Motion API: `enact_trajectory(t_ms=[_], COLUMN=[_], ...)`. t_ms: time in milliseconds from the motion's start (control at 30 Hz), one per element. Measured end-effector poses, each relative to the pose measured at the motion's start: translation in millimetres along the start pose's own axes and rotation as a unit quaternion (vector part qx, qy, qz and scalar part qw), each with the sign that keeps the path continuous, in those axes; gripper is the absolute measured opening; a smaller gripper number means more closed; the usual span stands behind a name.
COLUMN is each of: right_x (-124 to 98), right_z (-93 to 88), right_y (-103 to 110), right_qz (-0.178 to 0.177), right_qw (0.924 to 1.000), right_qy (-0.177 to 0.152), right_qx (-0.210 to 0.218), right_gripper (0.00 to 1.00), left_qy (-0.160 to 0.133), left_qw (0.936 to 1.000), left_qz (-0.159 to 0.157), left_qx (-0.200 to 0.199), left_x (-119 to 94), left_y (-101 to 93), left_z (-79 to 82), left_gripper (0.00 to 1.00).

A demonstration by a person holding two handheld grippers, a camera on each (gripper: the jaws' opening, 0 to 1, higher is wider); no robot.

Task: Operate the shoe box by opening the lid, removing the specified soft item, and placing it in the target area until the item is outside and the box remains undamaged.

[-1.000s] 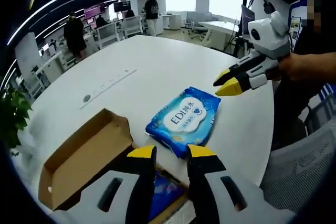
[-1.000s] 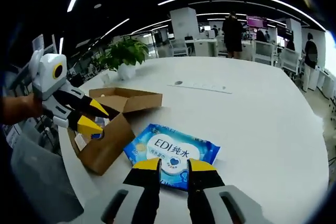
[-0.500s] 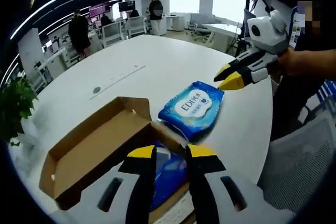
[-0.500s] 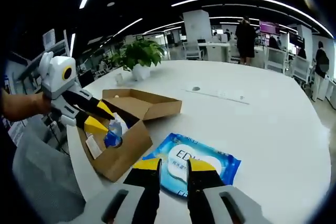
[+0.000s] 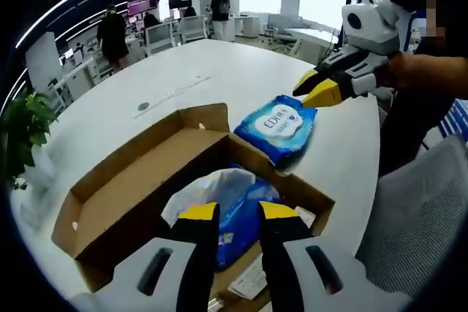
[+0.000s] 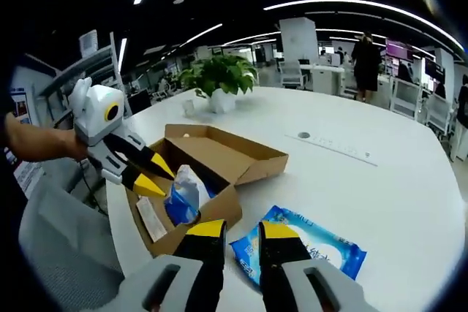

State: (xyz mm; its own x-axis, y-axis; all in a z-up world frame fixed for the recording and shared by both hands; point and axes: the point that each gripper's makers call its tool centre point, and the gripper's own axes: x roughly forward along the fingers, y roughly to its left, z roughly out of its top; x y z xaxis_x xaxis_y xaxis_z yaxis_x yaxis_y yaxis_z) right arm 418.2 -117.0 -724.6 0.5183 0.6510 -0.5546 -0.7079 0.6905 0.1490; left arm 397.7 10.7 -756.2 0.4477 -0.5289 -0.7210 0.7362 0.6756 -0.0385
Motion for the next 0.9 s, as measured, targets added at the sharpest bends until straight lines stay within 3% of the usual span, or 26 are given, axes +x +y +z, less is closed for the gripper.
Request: enact_trajectory(t_ms=[233,333,900], right_x=[16,22,67], right_z=[8.3,11.5,24.3], right_y=[18,25,52], right_qz=[0.021,0.031,0.061], right_qw=[0.9996,0.9992,0.9951], right_qy=[0.004,0.007,0.033], right_qx=[-0.017,-0.025,-0.070], right_gripper=[0.12,0.05,0.05], left_qy=[0.002,0.002,0.008], left_qw=[0.9999,0.9999,0.9994], left_qz=[-0.004,-0.007,-0.030], left_qx=[-0.012,-0.011,-0.017], left_x=[2,5,19], left_y=[5.9,6.4,5.1], left_z=[-7.1,-7.8,-16.5], left_gripper=[0.19,0.16,0.15])
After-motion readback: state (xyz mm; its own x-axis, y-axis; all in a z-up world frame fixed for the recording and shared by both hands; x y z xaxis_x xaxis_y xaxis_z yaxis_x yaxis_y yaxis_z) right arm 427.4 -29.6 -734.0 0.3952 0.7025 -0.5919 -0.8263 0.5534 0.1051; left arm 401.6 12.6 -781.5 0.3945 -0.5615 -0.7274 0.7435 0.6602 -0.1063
